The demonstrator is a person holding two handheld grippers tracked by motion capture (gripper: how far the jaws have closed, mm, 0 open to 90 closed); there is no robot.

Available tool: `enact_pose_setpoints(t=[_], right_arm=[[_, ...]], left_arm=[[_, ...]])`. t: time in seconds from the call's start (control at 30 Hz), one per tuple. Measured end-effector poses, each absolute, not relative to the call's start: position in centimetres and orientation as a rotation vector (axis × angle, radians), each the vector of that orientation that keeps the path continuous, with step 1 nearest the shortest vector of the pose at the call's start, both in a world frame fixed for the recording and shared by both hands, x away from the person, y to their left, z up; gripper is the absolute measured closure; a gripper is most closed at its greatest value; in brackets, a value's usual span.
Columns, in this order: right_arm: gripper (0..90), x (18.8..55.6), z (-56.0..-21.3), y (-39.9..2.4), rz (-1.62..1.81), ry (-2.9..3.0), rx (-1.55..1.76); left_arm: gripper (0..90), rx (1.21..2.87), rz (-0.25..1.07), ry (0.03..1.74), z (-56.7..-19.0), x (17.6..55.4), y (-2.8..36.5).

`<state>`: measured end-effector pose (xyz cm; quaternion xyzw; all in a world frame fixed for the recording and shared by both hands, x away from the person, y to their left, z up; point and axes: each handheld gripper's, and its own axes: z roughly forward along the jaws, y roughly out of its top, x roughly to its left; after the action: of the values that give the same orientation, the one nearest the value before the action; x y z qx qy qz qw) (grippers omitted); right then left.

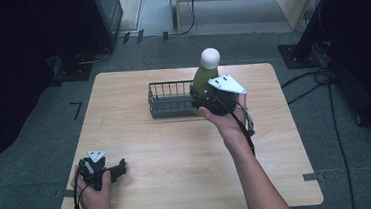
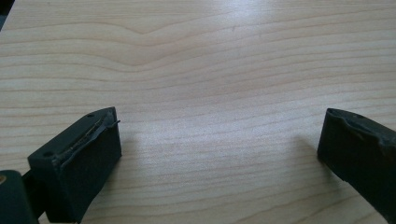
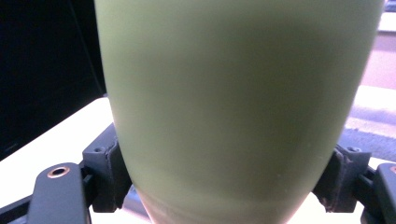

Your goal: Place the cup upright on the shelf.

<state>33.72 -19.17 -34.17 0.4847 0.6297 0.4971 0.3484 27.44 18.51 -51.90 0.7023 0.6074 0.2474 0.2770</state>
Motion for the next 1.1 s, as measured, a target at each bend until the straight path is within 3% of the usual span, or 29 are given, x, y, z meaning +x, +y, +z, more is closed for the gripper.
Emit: enact_pose_setpoints(t=[0.63, 1.1], right_arm=[[20.4, 38.2, -33.8, -17.9, 1.276, 1.530, 1.239], [20.4, 41.3, -36.4, -17.9, 1.223, 1.531, 1.303]], left_arm=[[0.0, 1.883, 0.665, 1.631, -51.9, 27.4, 18.5], [0.0, 1.890, 0.663, 1.627, -51.9, 27.5, 18.5]])
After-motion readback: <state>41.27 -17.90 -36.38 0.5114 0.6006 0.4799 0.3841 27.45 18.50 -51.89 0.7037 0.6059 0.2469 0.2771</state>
